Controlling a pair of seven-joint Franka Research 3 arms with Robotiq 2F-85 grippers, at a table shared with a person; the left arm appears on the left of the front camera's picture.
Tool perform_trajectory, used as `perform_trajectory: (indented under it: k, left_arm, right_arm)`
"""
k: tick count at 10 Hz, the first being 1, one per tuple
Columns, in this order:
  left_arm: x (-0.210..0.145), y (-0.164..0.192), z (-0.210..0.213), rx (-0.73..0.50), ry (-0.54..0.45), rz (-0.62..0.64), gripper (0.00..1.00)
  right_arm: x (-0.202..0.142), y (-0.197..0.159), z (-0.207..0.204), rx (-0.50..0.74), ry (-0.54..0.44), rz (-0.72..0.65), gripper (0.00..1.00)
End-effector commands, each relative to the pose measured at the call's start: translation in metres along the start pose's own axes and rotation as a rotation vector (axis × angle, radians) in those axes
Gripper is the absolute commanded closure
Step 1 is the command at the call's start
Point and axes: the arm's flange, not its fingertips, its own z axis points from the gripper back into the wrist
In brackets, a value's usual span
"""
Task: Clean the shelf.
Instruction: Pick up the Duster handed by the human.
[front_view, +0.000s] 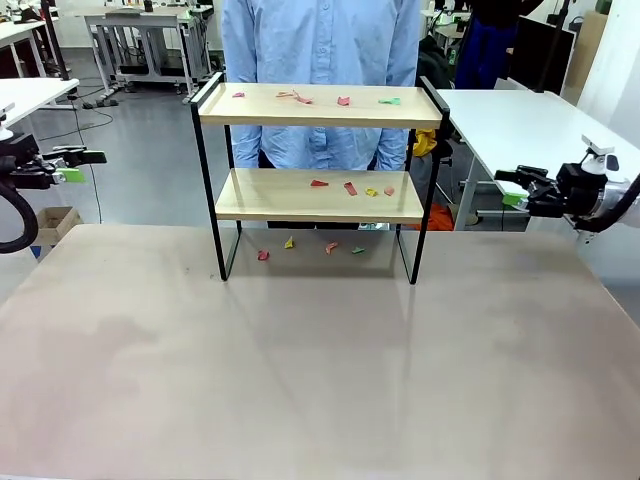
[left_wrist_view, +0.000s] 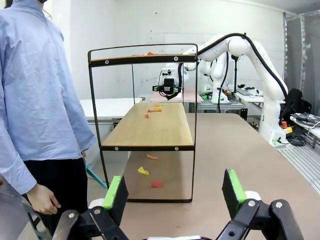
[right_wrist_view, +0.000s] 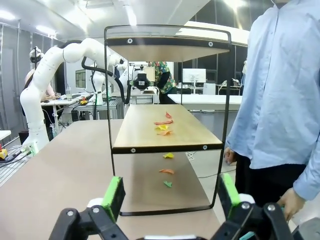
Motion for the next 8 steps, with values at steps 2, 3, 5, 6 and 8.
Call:
perform_trajectory:
  k: [2, 3, 5, 6, 8]
  left_arm:
    - [-0.0008, 0.0001, -0.0003, -0.001, -0.001, -0.005, 0.00]
    - [-0.0008, 0.0001, -0.0003, -0.001, -0.001, -0.005, 0.00]
    - [-0.0008, 0.0001, -0.0003, -0.001, -0.001, -0.005, 0.00]
    - [-0.0008, 0.0001, -0.0003, -0.001, -0.001, -0.005, 0.00]
    - [-0.0008, 0.0001, -0.0003, -0.001, -0.001, -0.005, 0.00]
  right_arm:
    - [0.0002, -0.0003, 0.0000, -0.005, -0.006, 0.001, 0.00]
    - [0.0002, -0.0003, 0.0000, -0.005, -0.006, 0.001, 0.00]
    - [0.0002, -0.0003, 0.0000, -0.005, -0.006, 0.001, 0.00]
    - [0.0002, -0.0003, 0.0000, -0.005, -0.006, 0.001, 0.00]
    - [0.0002, -0.0003, 0.0000, -0.005, -0.006, 0.001, 0.00]
